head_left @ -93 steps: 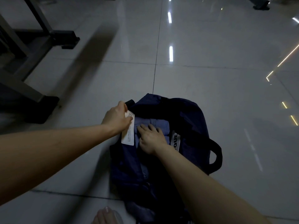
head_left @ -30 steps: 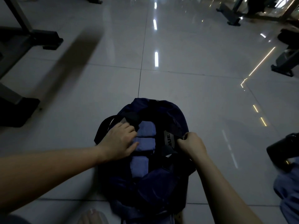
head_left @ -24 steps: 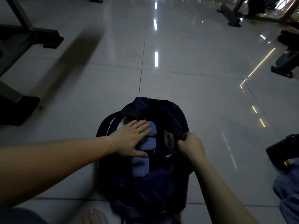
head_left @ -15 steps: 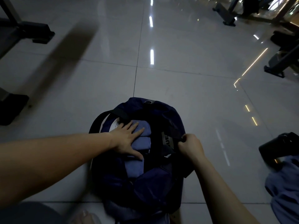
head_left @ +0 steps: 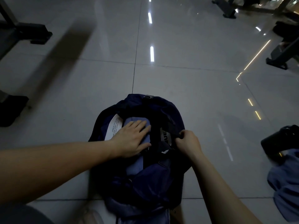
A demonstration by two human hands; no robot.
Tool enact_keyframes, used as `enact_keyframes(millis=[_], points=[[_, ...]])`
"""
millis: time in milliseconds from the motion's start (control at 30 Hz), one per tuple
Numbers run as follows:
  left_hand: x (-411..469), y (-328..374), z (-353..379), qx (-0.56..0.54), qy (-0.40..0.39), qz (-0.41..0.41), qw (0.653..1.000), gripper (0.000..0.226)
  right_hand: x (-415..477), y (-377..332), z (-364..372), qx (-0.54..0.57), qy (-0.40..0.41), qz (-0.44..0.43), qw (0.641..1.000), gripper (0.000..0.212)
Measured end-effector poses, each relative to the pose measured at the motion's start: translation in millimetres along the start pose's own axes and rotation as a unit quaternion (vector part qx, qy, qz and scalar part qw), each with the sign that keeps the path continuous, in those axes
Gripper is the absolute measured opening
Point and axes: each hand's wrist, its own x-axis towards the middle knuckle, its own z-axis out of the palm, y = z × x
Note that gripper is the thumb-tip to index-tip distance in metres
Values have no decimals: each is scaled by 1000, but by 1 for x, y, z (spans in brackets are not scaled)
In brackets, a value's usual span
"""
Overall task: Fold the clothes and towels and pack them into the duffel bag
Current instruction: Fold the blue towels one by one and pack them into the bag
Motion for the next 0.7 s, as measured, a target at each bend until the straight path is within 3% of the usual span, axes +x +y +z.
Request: enact_keyframes(millis=[100,200,333,433,567,700], points=[[-2,-19,10,27,-140,-28,989,87,1,4,-5,-6,-9,12,1000,9],[-5,-31,16,94,-179,-18,979,96,4,8,-16,-19,-32,31,999,3],[-3,-22,15,159,-191,-9,969,80,4,14,-29,-16,-48,55,997,14],[-3,-21,9,154,-209,-15,966,81,-1,13,-27,-19,-36,48,998,11],[-8,-17,-11,69,-173,-34,982,81,-11,11,-18,-25,-28,32,999,4],[-15,11,-31,-27,-103,-23,994,63,-24,11,-19,113,-48,60,991,29]])
